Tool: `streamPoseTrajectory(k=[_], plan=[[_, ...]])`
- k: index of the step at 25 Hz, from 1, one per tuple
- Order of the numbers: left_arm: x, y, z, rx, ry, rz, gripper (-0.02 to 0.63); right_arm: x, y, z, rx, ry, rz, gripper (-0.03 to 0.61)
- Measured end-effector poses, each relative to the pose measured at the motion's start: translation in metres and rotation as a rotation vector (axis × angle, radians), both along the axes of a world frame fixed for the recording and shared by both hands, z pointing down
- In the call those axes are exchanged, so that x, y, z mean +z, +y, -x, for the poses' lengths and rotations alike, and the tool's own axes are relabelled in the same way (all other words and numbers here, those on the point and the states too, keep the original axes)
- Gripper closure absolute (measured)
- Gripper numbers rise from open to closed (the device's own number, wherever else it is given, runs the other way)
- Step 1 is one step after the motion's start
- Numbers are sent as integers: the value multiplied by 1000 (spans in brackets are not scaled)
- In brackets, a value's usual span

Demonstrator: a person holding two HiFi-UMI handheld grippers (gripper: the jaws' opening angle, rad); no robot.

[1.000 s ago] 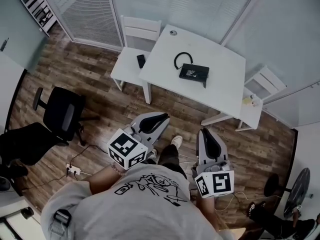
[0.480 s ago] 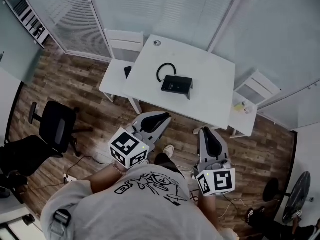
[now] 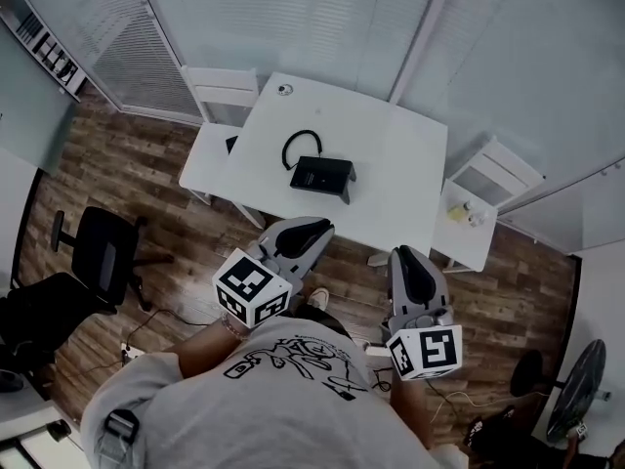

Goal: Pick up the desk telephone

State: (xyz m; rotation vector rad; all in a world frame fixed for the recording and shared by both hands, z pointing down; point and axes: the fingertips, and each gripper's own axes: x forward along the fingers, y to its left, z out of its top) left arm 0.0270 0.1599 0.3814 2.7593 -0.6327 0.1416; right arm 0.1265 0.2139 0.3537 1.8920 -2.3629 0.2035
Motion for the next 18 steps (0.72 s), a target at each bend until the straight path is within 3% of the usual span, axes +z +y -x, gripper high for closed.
streamPoseTrajectory(k=[10, 18], plan=[[23, -47, -3, -28, -23, 36, 588, 24, -50, 4, -49, -13, 57, 546], [35, -131, 7, -22, -16, 55, 588, 30, -135, 13, -27, 3, 69, 546]])
